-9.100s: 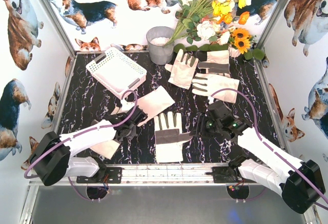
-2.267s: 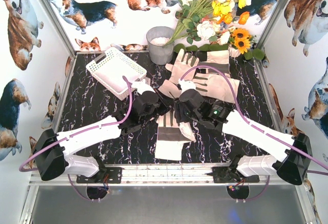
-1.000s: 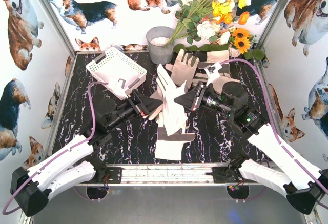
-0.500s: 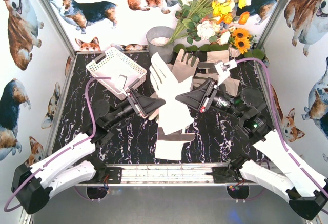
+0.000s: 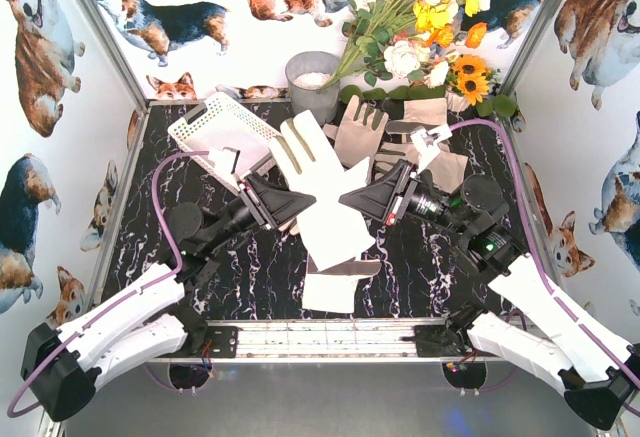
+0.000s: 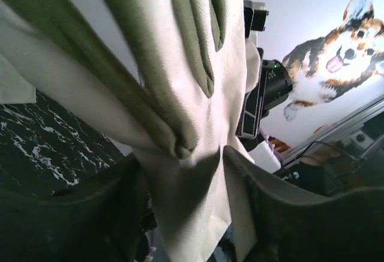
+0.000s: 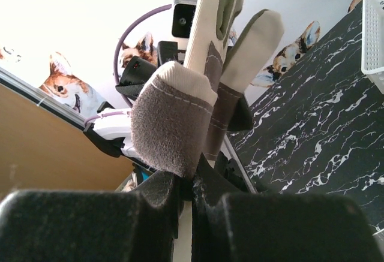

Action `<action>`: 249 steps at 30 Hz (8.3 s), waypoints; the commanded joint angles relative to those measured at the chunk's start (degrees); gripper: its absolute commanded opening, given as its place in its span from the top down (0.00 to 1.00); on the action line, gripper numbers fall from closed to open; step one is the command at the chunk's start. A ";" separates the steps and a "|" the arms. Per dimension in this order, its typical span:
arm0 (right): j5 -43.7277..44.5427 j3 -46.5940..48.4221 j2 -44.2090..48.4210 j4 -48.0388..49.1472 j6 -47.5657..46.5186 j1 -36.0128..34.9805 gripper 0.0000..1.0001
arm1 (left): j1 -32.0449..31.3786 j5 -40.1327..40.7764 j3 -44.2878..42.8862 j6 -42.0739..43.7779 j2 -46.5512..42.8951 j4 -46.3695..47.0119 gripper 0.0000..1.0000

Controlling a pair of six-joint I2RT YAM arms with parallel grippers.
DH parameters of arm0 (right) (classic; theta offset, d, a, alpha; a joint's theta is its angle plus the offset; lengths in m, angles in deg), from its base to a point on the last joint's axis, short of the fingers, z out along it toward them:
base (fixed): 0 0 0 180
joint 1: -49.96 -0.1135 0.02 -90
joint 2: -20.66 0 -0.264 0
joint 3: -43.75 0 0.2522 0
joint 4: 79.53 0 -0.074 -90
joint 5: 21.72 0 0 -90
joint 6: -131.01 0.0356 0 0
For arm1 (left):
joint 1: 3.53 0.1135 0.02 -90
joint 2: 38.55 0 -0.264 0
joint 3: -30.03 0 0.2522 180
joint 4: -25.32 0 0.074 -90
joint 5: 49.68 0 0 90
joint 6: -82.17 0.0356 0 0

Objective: Put the gloves into the storage basket
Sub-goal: Turn over the glove, then pair the glove with the glove.

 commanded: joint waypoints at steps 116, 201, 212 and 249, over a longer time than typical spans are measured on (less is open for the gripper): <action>36.73 -12.28 -24.24 -30.93 -6.05 -14.07 1.00 | -18.32 47.09 -16.53 9.62 38.88 -56.28 1.00; 44.01 -17.83 -11.46 -42.72 -9.06 -9.53 0.75 | -17.66 32.60 -6.72 9.48 37.66 -41.11 0.71; 45.24 -19.75 -13.15 -39.76 -9.30 -8.55 0.79 | -22.21 28.51 -11.85 11.56 36.89 -41.05 0.76; 21.31 -23.39 -2.02 -38.48 4.55 -6.95 0.37 | -18.95 31.18 -6.11 5.82 21.07 -52.76 0.27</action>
